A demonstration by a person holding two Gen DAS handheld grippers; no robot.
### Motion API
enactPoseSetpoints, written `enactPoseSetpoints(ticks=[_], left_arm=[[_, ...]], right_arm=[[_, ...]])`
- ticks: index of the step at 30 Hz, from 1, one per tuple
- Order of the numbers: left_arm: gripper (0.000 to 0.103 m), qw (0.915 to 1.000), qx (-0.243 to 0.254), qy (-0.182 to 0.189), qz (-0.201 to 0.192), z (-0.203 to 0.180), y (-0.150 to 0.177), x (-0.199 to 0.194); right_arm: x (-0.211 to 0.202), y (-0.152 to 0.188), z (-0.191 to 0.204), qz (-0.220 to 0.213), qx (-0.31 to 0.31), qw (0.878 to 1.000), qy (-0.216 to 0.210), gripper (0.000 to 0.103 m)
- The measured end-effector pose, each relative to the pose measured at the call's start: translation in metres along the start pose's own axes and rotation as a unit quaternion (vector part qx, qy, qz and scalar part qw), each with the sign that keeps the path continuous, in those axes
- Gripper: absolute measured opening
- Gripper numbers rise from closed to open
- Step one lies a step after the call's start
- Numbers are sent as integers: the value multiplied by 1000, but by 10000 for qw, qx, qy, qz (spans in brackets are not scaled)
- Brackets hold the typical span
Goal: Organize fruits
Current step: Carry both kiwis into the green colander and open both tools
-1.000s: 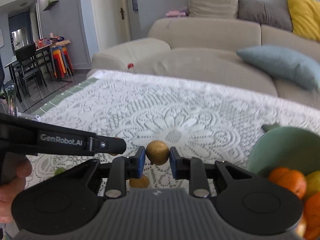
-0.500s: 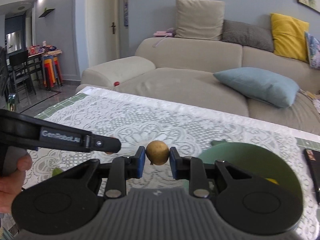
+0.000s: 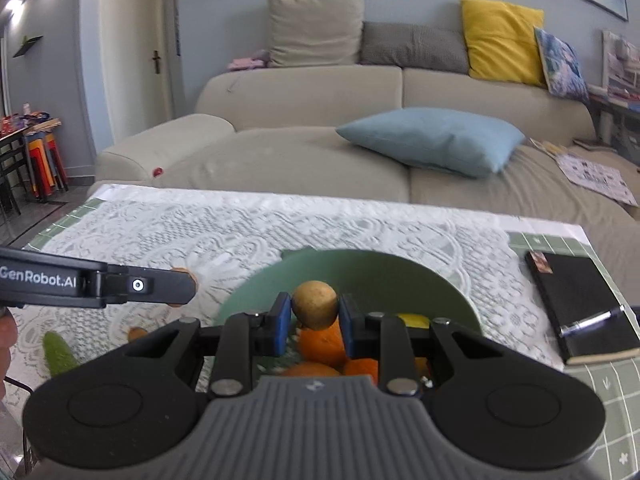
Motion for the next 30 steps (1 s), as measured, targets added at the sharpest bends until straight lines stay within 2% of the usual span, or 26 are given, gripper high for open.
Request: enactPoseSetpoints(ticks=[4, 10, 14, 30], left_arm=[[26, 9998, 124, 27, 137, -13, 6, 15], [26, 9992, 136, -96, 376, -12, 11, 35], [26, 9983, 262, -283, 435, -12, 13, 40], [29, 9944, 669, -407, 716, -23, 24, 55]], right_arm=[[2, 6, -4, 148, -74, 9999, -19, 22], [8, 13, -2, 336, -333, 9988, -100, 23], [12, 15, 0, 414, -425, 9981, -155, 23], [22, 24, 6, 703, -716, 9948, -178, 22]])
Point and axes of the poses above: each gripper's, at about its wrist camera, not at the fingertips, and x roughly the way its jaws point, z to its left, y to its underside, the point moved 5 cm from there along x, roughly the way its jaws point, and after that the axes turned 6 degrees about -x, right-handed, at the moved point
